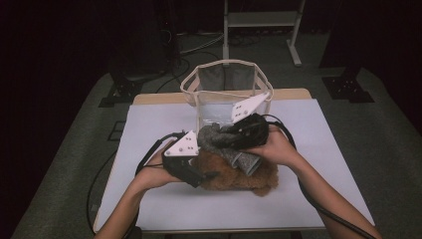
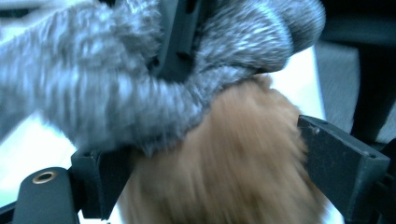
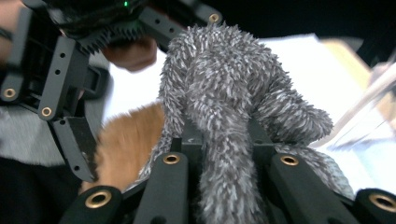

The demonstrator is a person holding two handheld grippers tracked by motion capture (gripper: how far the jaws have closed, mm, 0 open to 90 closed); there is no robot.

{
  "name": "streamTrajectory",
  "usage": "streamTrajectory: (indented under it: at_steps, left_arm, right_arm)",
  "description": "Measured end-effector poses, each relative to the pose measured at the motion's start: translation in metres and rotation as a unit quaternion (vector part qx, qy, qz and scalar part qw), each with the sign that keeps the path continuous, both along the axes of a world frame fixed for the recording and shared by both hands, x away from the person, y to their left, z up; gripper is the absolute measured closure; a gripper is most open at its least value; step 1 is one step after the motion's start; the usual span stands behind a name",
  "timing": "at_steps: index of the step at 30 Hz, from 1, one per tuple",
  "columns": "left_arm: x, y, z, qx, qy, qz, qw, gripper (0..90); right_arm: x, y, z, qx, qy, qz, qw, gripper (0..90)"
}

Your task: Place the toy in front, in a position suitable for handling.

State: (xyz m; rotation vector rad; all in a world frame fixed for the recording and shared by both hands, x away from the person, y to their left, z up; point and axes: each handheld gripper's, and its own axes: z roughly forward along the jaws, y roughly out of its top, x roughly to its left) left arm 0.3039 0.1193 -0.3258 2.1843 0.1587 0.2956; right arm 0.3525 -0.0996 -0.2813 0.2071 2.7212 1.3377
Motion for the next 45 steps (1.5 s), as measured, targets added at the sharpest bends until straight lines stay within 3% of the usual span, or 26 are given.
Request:
streamTrajectory:
  at_steps: [2,5,6,9,11,15,18,21,26,30,34,45]
  left_arm:
    - [0.003,0.007,-0.015,0.000,0.020,0.007,0.9998,13.9]
    - [0.004,0.019,-0.032,0.017,0.031,0.010,0.9993,16.3]
    - [0.004,0.022,-0.037,0.021,0.033,0.015,0.9991,16.4]
    - [0.006,0.028,-0.041,0.015,0.039,0.023,0.9989,20.9]
    - [0.006,0.028,-0.038,0.014,0.038,0.023,0.9989,20.8]
    - [0.002,0.015,-0.027,0.013,0.021,0.007,0.9997,18.6]
    - [-0.001,0.001,-0.027,0.030,0.016,-0.006,0.9994,16.8]
    - [-0.002,-0.011,-0.033,0.052,0.009,-0.012,0.9985,15.4]
    - [-0.001,-0.013,-0.034,0.078,-0.003,-0.013,0.9968,19.6]
    - [0.004,-0.007,-0.039,0.106,-0.006,-0.002,0.9944,23.5]
    - [0.012,0.005,-0.043,0.092,0.004,0.014,0.9956,23.5]
    - [0.030,0.033,-0.048,0.107,0.014,0.046,0.9930,22.8]
  right_arm:
    - [0.001,0.005,-0.015,-0.030,0.013,-0.001,0.9995,74.4]
    - [0.004,0.002,-0.043,-0.073,0.023,-0.005,0.9970,74.2]
    - [0.004,-0.003,-0.050,-0.074,0.031,-0.009,0.9967,74.2]
    - [0.007,-0.020,-0.059,-0.043,0.054,-0.020,0.9974,74.2]
    - [0.009,-0.032,-0.059,-0.024,0.054,-0.036,0.9976,74.1]
    - [0.012,-0.050,-0.054,-0.021,0.046,-0.060,0.9970,74.1]
    - [0.016,-0.066,-0.053,-0.021,0.040,-0.082,0.9957,73.9]
    - [0.021,-0.084,-0.055,-0.011,0.048,-0.109,0.9928,73.8]
    - [0.025,-0.101,-0.063,0.007,0.061,-0.126,0.9902,73.8]
    - [0.025,-0.106,-0.067,0.011,0.064,-0.132,0.9891,73.9]
    - [0.020,-0.105,-0.074,0.014,0.073,-0.127,0.9891,74.3]
    - [-0.002,-0.080,-0.077,0.029,0.091,-0.080,0.9922,74.8]
